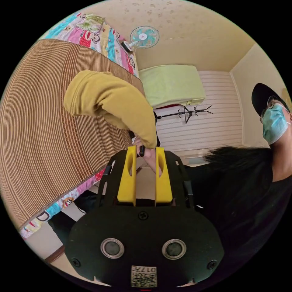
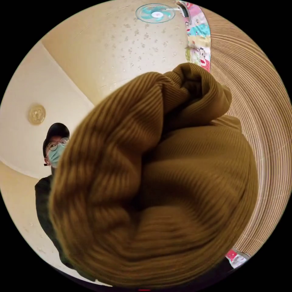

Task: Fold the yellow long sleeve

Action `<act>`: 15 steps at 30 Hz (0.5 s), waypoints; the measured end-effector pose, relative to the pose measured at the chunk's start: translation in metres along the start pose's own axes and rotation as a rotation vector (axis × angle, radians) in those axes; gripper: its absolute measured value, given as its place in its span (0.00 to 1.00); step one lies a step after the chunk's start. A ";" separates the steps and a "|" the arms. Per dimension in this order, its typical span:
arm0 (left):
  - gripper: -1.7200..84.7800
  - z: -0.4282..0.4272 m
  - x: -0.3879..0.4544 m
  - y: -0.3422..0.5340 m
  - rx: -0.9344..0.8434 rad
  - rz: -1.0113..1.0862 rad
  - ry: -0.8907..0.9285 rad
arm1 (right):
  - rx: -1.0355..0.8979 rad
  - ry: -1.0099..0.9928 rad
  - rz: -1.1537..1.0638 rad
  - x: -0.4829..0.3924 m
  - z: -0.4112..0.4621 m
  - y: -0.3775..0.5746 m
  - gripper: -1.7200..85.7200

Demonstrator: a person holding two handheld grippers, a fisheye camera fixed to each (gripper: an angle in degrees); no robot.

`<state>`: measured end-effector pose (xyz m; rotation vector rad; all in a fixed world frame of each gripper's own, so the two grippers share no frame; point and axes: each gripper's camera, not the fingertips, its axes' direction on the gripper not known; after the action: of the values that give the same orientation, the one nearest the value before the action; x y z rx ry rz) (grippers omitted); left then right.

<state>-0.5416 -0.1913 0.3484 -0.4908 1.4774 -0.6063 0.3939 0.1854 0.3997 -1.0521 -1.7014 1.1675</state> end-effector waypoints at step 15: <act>0.13 -0.058 0.034 0.051 0.133 -0.184 -0.144 | 1.047 0.836 0.621 0.004 -0.328 0.254 0.05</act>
<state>-0.5962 -0.1711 0.2868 -0.5591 1.2550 -0.7926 0.7435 0.3414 0.2398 -1.1096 -0.0147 1.4196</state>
